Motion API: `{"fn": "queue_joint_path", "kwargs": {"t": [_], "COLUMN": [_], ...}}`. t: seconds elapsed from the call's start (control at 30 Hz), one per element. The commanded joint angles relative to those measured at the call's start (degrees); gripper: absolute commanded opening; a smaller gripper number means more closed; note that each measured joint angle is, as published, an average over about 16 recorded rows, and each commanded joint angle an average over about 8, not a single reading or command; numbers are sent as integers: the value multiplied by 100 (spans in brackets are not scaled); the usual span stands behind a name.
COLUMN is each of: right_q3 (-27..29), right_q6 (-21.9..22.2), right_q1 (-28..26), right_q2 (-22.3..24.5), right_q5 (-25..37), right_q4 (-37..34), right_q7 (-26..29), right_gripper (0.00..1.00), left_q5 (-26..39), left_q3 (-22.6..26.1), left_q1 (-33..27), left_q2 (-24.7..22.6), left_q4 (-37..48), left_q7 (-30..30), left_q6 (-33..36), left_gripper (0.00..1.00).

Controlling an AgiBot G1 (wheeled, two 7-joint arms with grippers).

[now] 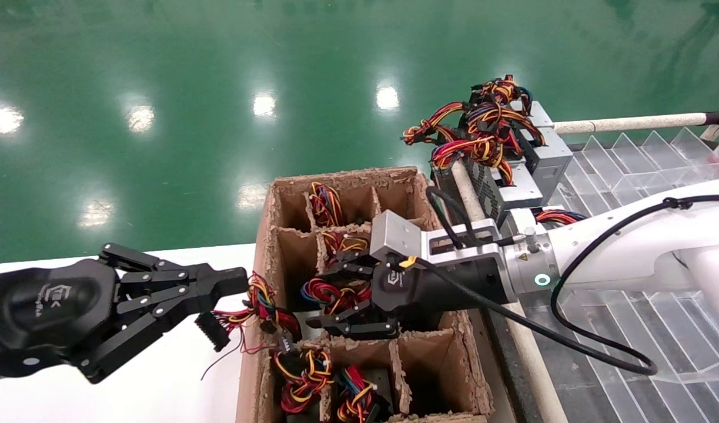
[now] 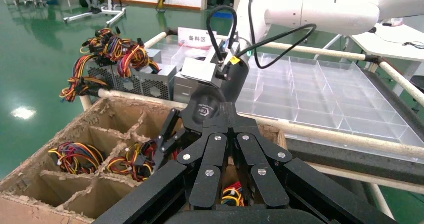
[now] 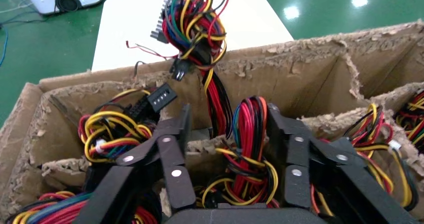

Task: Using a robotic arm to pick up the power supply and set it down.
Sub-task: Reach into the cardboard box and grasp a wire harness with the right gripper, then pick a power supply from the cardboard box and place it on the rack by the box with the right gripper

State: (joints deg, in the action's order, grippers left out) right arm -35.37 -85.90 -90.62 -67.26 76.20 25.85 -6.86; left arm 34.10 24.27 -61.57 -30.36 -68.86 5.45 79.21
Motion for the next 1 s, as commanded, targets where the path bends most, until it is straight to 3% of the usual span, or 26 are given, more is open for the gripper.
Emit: {"fn": "queue_joint_path", "kwargs": {"t": [0.03, 0.7, 1.0], "right_q3": [-18, -122, -173], "right_q6": [-25, -128, -344], "right_q1": [-20, -228, -544], "right_q2": [-31, -108, -108], "right_q5": [20, 163, 180], "right_q4": [-78, -381, -209], "right_q7": [-44, -151, -151], "right_gripper": [0, 0, 0], "left_q5": [0, 0, 0], "left_q3": [0, 0, 0], "left_q1": [0, 0, 0], "left_q2": [0, 0, 0], "left_q4": [0, 0, 0], "left_q7": [0, 0, 0], "left_q6": [0, 0, 0], "left_gripper": [0, 0, 0]}}
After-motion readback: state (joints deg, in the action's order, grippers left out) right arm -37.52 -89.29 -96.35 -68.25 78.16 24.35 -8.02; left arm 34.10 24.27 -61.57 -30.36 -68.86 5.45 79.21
